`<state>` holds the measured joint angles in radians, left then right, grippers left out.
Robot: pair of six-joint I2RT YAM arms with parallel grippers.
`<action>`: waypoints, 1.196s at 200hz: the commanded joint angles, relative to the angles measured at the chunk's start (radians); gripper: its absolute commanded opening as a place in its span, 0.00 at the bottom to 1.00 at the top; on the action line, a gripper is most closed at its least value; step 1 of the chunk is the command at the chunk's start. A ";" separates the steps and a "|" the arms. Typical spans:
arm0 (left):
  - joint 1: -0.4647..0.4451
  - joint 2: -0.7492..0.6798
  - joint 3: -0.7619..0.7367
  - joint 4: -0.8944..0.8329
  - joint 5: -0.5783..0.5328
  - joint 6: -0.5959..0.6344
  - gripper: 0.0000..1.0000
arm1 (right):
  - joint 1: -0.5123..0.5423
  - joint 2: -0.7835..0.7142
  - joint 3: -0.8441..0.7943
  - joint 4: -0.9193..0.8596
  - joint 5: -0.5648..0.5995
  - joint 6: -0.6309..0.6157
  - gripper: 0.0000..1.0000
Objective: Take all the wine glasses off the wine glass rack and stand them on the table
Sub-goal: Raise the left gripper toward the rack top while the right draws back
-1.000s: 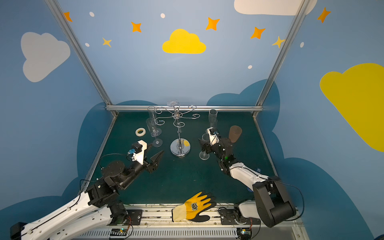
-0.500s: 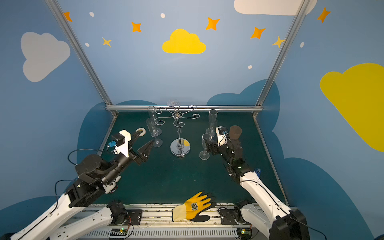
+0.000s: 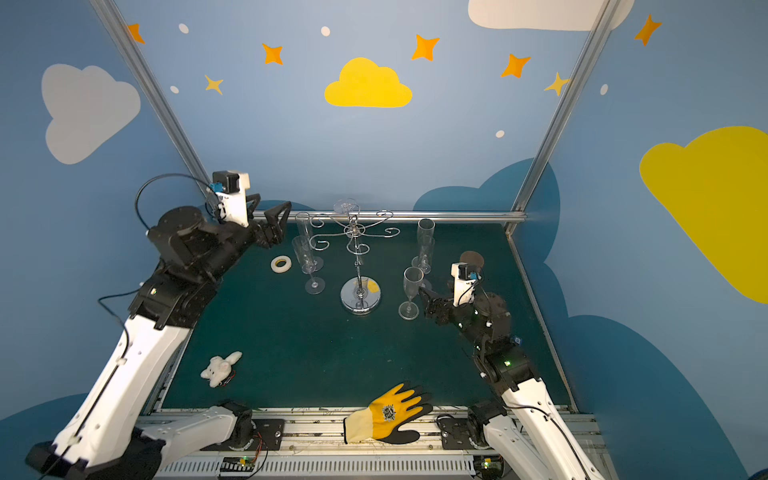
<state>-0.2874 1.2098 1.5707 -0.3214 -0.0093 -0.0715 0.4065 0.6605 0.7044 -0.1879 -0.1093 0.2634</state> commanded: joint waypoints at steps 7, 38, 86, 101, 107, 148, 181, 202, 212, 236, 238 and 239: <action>0.119 0.125 0.124 -0.077 0.268 -0.181 0.76 | 0.001 -0.048 0.047 -0.132 -0.045 0.032 0.90; 0.201 0.287 0.254 -0.092 0.516 -0.311 0.76 | 0.003 -0.089 0.056 -0.183 -0.051 0.047 0.90; 0.208 0.571 0.551 -0.268 0.728 -0.332 0.74 | 0.005 -0.145 0.023 -0.178 -0.055 0.085 0.90; 0.208 0.664 0.652 -0.332 0.784 -0.329 0.74 | 0.006 -0.161 0.017 -0.182 -0.053 0.088 0.90; 0.208 0.697 0.686 -0.349 0.806 -0.328 0.73 | 0.006 -0.167 0.013 -0.183 -0.052 0.091 0.90; 0.208 0.832 0.750 -0.305 0.898 -0.385 0.73 | 0.006 -0.180 0.003 -0.194 -0.078 0.094 0.90; 0.203 0.901 0.769 -0.304 0.886 -0.393 0.70 | 0.006 -0.170 0.010 -0.210 -0.091 0.093 0.90; 0.200 0.939 0.777 -0.268 0.914 -0.422 0.69 | 0.007 -0.163 0.014 -0.217 -0.095 0.100 0.90; 0.198 0.957 0.779 -0.251 0.927 -0.435 0.68 | 0.008 -0.164 0.015 -0.217 -0.095 0.107 0.90; 0.195 0.991 0.784 -0.210 0.958 -0.462 0.67 | 0.008 -0.170 0.014 -0.219 -0.092 0.117 0.90; 0.194 0.994 0.783 -0.204 0.963 -0.464 0.67 | 0.008 -0.169 0.015 -0.219 -0.091 0.117 0.90; 0.195 0.995 0.784 -0.201 0.965 -0.465 0.67 | 0.008 -0.169 0.014 -0.219 -0.091 0.116 0.90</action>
<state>-0.0868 2.1822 2.3264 -0.5838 0.8906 -0.5011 0.4088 0.4953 0.7158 -0.3965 -0.1932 0.3630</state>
